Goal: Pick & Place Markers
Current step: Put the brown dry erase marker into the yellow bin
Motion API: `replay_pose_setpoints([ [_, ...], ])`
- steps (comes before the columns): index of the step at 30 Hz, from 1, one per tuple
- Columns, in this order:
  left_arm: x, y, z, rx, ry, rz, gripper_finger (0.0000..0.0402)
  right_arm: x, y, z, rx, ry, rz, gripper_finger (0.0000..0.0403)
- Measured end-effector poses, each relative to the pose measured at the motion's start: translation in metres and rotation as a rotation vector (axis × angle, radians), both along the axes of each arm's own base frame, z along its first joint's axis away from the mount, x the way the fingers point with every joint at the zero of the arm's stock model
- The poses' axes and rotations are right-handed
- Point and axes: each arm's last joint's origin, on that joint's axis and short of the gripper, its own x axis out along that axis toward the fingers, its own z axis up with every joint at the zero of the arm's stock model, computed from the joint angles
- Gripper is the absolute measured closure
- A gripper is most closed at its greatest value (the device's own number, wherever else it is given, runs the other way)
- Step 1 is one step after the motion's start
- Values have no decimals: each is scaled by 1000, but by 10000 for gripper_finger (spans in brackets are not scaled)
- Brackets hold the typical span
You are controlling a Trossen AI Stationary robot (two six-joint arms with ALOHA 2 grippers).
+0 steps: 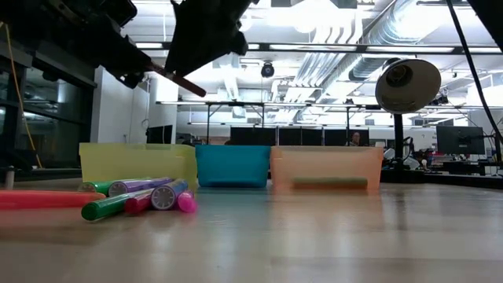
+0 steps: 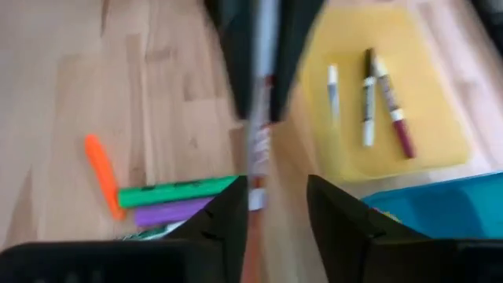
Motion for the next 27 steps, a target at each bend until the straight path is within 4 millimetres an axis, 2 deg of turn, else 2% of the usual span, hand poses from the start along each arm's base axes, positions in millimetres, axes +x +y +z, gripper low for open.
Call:
replay_pose_setpoints([
  [5,-1,1,-2,26,20,26,374,-14,-5,13,-89,42,-68,246],
  [10,-3,4,-3,104,34,99,374,-33,-12,20,-165,123,-209,225],
  [14,-9,6,2,133,5,155,374,-41,-12,16,-176,187,-262,226],
  [23,-28,11,8,182,1,252,374,-45,-5,15,-163,205,-277,239],
  [27,-36,13,-4,201,-10,300,374,-45,-2,15,-160,200,-279,242],
])
